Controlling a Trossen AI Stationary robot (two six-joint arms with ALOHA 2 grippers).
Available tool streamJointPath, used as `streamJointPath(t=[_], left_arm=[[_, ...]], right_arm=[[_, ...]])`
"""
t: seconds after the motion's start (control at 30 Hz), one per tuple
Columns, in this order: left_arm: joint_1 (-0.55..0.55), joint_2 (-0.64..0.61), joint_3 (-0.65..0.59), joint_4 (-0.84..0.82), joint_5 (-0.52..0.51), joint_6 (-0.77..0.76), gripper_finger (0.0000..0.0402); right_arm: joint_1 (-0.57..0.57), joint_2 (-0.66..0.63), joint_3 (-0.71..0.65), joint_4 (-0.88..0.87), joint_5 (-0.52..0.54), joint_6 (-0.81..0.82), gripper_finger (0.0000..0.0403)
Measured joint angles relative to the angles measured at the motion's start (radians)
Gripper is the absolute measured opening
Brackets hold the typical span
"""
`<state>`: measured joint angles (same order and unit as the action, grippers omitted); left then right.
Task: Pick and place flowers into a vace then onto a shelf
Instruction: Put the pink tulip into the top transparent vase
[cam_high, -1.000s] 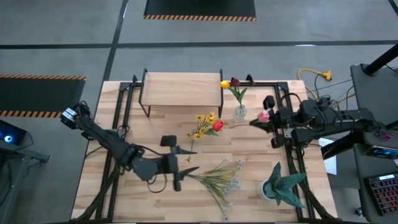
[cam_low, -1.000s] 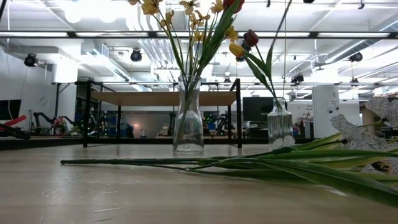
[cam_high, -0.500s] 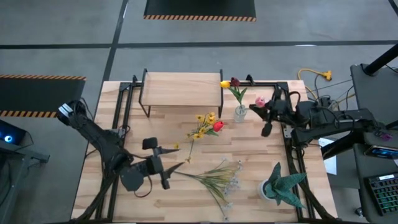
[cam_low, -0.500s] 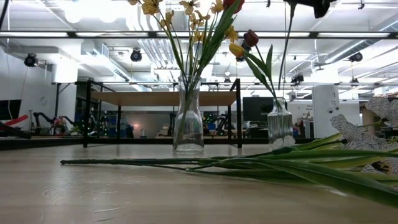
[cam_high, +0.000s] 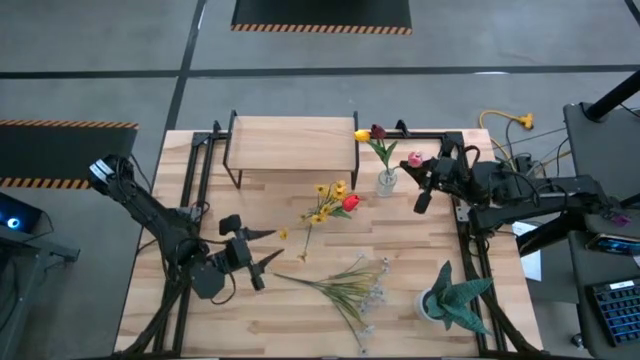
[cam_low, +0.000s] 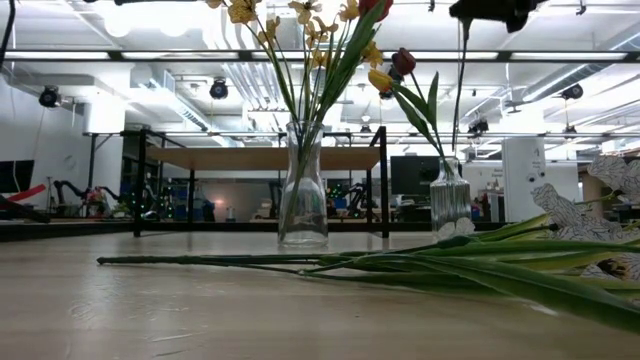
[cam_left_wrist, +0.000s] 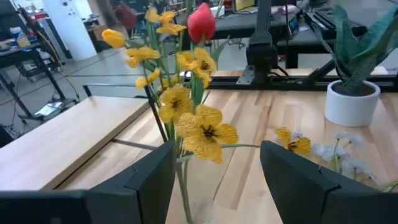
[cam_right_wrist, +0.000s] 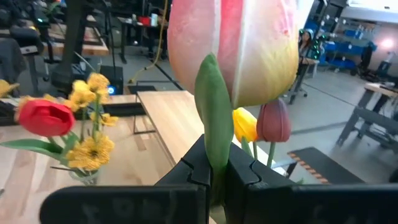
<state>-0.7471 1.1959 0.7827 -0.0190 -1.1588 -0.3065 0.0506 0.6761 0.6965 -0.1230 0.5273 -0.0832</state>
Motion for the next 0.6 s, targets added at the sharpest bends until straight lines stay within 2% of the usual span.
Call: streamJointPath(t=[0.43, 0.6], left_arm=[[0.001, -0.025, -0.027, 0.024, -0.001, 0.0, 0.0216], [0.001, -0.024, -0.027, 0.024, -0.001, 0.0, 0.0216]], right_arm=[[-0.039, 0.073, -0.004, 0.087, -0.01, 0.042, 0.0009], [-0.039, 0.072, -0.005, 0.066, -0.011, 0.072, 0.0009]])
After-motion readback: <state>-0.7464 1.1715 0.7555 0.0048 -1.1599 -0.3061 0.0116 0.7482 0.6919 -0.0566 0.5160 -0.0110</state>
